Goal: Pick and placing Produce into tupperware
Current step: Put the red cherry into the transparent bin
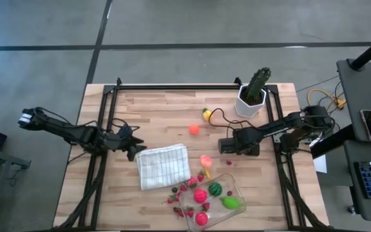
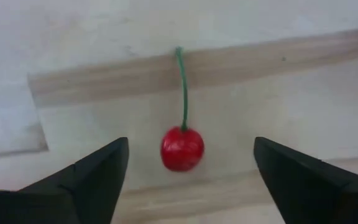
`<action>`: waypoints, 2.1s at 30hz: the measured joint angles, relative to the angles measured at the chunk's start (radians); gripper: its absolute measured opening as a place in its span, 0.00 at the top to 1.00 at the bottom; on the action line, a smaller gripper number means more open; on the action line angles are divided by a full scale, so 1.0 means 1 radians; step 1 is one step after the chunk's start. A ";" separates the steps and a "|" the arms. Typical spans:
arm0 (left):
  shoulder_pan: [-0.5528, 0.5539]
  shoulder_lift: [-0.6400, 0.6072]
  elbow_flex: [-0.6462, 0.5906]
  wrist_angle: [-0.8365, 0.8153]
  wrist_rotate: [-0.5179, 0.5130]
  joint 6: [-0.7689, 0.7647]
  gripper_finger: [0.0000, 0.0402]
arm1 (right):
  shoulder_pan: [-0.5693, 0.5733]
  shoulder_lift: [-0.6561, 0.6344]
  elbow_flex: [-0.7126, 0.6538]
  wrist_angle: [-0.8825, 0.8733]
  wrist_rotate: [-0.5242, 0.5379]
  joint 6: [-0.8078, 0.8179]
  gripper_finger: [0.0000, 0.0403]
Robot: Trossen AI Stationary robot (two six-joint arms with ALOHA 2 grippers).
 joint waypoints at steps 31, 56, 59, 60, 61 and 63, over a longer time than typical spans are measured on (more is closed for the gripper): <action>0.000 0.101 0.000 0.097 0.038 0.000 0.51 | -0.014 0.000 -0.008 0.015 0.009 -0.032 0.81; 0.000 0.082 -0.005 0.092 0.099 0.061 0.51 | 0.414 0.000 0.521 0.005 0.021 -0.264 0.77; 0.000 0.083 -0.006 0.092 0.102 0.059 0.51 | 0.461 0.023 0.509 0.037 0.015 -0.188 0.75; 0.000 0.082 -0.006 0.093 0.107 0.059 0.51 | 0.476 0.035 0.508 0.043 0.009 -0.179 0.75; 0.000 0.082 -0.006 0.099 0.112 0.059 0.51 | 0.489 0.049 0.507 0.046 0.004 -0.171 0.74; 0.000 0.082 -0.006 0.107 0.123 0.058 0.51 | 0.499 0.075 0.507 0.078 -0.017 -0.153 0.72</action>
